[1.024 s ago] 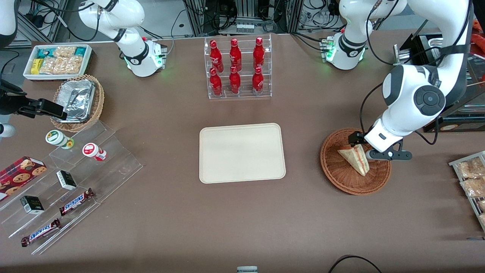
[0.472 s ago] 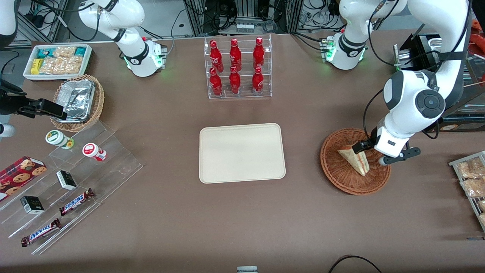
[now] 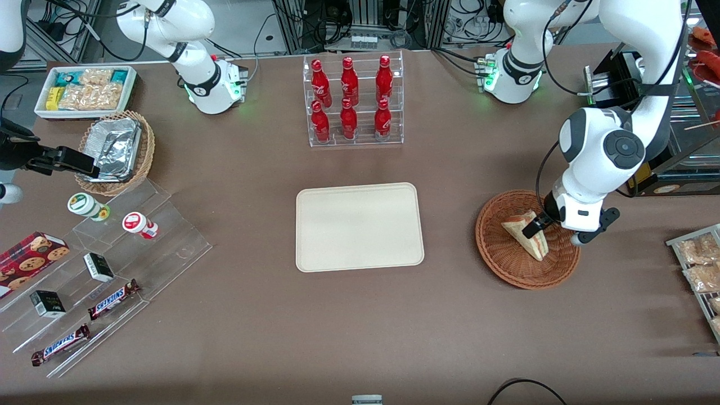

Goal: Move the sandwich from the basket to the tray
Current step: 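Lower the left gripper around the wrapped sandwich in the basket and close it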

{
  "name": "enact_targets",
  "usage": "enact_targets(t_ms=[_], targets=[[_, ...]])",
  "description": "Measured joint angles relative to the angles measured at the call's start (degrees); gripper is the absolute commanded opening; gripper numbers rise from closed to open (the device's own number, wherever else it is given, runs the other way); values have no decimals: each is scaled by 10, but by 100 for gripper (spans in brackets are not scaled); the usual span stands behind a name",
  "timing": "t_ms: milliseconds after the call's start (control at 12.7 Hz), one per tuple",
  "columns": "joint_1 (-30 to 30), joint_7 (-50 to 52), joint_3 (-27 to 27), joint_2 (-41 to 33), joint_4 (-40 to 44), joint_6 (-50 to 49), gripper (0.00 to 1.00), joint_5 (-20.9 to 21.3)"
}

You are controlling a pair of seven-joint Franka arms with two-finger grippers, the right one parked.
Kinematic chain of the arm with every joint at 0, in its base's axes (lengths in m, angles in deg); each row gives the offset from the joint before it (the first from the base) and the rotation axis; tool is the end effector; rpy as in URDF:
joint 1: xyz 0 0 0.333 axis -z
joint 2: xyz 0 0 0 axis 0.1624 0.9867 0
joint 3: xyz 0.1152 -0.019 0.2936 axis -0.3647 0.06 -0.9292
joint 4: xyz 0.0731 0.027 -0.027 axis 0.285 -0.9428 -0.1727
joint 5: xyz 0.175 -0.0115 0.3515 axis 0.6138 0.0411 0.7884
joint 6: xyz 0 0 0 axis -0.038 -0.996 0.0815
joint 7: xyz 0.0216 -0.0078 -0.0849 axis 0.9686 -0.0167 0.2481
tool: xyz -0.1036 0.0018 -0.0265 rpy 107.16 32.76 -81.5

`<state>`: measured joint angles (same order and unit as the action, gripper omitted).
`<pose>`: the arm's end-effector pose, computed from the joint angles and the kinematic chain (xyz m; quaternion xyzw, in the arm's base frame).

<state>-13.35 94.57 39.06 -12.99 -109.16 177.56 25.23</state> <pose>0.5496 -0.0686 0.3194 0.9519 0.3037 0.0330 0.0232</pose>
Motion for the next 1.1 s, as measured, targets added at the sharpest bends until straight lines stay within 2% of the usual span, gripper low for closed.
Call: enact_targets(t_ms=[315, 709, 787, 866, 945, 1024, 1102], targets=[[0, 7, 0, 4, -14, 0, 100, 0], [0, 13, 0, 45, -18, 23, 100, 0], [0, 15, 0, 53, -19, 33, 96, 0], [0, 18, 0, 61, -19, 37, 68, 0], [0, 22, 0, 66, -19, 40, 25, 0], [0, 27, 0, 70, -19, 43, 0, 0], [0, 30, 0, 71, -19, 44, 0, 0]])
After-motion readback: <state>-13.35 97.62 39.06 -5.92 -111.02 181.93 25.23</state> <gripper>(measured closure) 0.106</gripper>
